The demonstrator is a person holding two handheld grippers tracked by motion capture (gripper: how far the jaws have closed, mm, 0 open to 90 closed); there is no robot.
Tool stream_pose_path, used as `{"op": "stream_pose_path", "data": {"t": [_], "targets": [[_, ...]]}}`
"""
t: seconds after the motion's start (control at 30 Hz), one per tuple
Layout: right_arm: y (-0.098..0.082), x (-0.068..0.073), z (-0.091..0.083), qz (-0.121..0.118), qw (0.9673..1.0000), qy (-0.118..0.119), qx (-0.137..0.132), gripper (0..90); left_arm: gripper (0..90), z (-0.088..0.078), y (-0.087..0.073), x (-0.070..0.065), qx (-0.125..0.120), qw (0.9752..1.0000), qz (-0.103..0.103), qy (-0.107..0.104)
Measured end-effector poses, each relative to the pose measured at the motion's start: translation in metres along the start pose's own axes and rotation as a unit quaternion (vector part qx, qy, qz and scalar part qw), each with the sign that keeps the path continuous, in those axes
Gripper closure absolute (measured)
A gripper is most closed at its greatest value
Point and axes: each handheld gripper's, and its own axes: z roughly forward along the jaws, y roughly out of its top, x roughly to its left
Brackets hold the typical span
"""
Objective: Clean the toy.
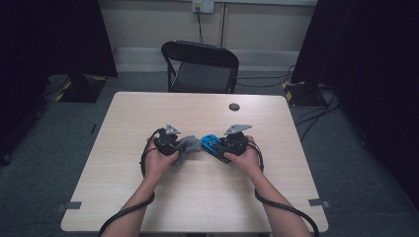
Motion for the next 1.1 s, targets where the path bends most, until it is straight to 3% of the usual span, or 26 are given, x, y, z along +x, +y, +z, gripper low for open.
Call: {"op": "stream_pose_path", "data": {"t": [0.23,0.53,0.8,0.97,1.1], "targets": [[0.000,0.000,0.000,0.000,1.0000,0.000,0.001,51.4,78.7,-0.004,0.003,-0.010,-0.005,0.9998,0.018,-0.011],[0.000,0.000,0.000,0.000,1.0000,0.000,0.001,51.4,78.6,0.008,0.001,-0.013,0.005,0.9998,0.010,-0.019],[0.000,0.000,0.000,0.000,1.0000,0.000,0.001,51.3,78.5,0.001,0.002,-0.026,0.000,0.9990,0.032,-0.031],[0.000,0.000,0.000,0.000,1.0000,-0.001,0.001,51.4,78.4,-0.008,0.005,-0.043,-0.020,0.9965,0.046,-0.068],[0.001,0.000,0.000,0.001,1.0000,0.000,0.002,51.4,78.4,-0.010,0.007,-0.060,-0.009,0.9926,0.071,-0.098]]}}
